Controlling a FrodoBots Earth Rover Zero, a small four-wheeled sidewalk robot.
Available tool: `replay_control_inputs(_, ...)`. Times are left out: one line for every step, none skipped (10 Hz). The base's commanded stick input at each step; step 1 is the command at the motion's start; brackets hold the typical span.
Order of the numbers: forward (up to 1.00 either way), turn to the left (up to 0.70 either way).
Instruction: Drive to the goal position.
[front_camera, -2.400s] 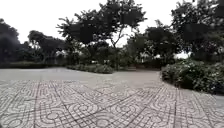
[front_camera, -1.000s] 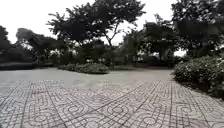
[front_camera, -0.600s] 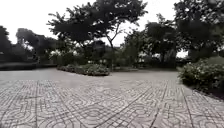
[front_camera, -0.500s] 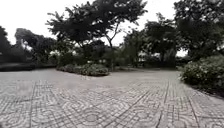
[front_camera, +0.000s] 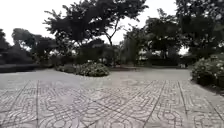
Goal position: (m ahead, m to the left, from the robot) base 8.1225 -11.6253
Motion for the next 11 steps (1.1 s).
replay_control_inputs(1.00,-0.20)
replay_control_inputs(1.00,-0.27)
replay_control_inputs(1.00,-0.27)
replay_control_inputs(1.00,-0.27)
replay_control_inputs(1.00,-0.27)
replay_control_inputs(1.00,-0.27)
replay_control_inputs(1.00,-0.27)
replay_control_inputs(1.00,-0.27)
replay_control_inputs(1.00,-0.27)
replay_control_inputs(1.00,-0.27)
replay_control_inputs(1.00,-0.27)
